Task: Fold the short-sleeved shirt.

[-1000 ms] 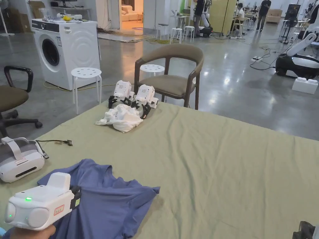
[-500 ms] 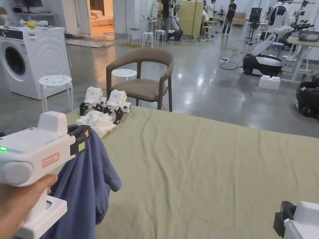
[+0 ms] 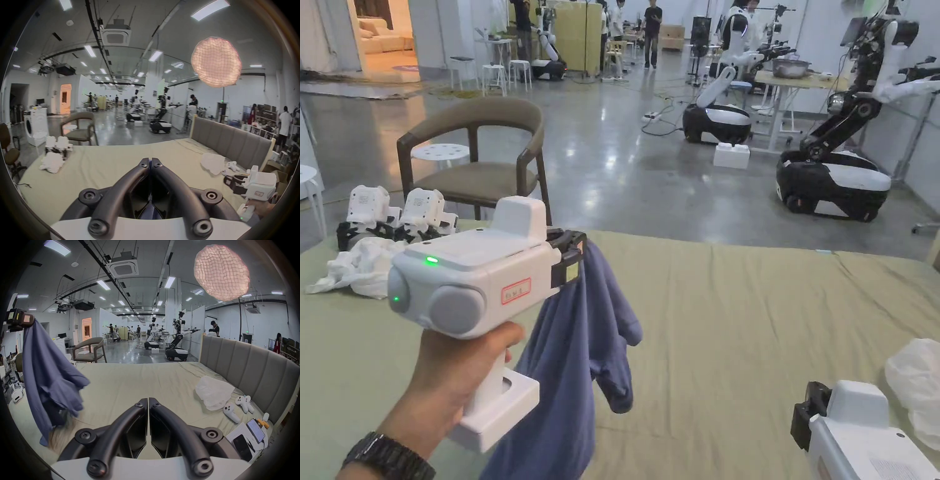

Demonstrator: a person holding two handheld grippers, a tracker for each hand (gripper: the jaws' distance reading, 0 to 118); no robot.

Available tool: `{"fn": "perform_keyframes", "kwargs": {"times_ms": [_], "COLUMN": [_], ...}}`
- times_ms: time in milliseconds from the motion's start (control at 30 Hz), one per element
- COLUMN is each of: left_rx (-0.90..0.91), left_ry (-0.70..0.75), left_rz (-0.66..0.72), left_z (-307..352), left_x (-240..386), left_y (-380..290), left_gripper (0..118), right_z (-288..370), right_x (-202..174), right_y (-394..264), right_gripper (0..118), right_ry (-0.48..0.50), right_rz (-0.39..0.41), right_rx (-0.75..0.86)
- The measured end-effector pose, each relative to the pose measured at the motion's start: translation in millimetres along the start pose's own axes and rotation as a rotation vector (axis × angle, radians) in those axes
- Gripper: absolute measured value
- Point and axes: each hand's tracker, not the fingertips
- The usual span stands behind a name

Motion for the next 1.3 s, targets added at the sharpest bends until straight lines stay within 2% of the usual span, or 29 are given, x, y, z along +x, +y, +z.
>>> {"fn": "perform_keyframes", "kwargs": {"times_ms": [200,333,433,500,600,633,667,700,767,933,1033,1133,1233,1267,1300], "left_rx": [-0.073,-0.191,-0.267,-0.303,-0.322,-0.319,-0.314,-0.296,-0.253,-0.166,-0.088,-0.009,0.055,0.069,0.079], "left_ry": [-0.163,-0.202,-0.204,-0.207,-0.182,-0.164,-0.143,-0.118,-0.069,0.068,0.190,0.294,0.381,0.406,0.432], "left_rz": [0.011,0.037,0.003,0.007,0.018,0.019,0.018,0.017,0.027,0.052,0.029,0.016,-0.013,-0.022,-0.036], "left_z": [-53,-77,-88,-90,-85,-80,-76,-70,-58,-23,-1,20,39,44,47], "left_x": [66,96,112,117,112,111,108,103,91,54,35,20,6,3,1], "left_y": [-36,-77,-113,-133,-149,-150,-150,-149,-144,-134,-127,-119,-114,-113,-113], "left_gripper": [0,0,0,14,22,32,51,63,68,67,62,38,6,0,0], "right_z": [8,11,11,10,10,11,11,12,13,11,11,11,11,11,11], "right_x": [31,45,51,52,52,51,49,46,40,19,4,-7,-18,-20,-23], "right_y": [-8,-17,-25,-29,-33,-33,-32,-30,-25,-9,3,16,28,31,34], "right_gripper": [0,0,0,0,0,0,0,0,0,0,0,0,0,0,0], "right_ry": [-0.056,-0.082,-0.090,-0.093,-0.085,-0.082,-0.078,-0.073,-0.058,-0.013,0.001,0.014,0.009,0.011,0.015], "right_rz": [-0.025,-0.031,-0.043,-0.042,-0.043,-0.044,-0.043,-0.042,-0.035,-0.013,-0.003,-0.011,0.003,0.007,0.013], "right_rx": [-0.016,-0.037,-0.057,-0.069,-0.080,-0.080,-0.078,-0.075,-0.065,-0.021,0.023,0.075,0.122,0.135,0.141]}}
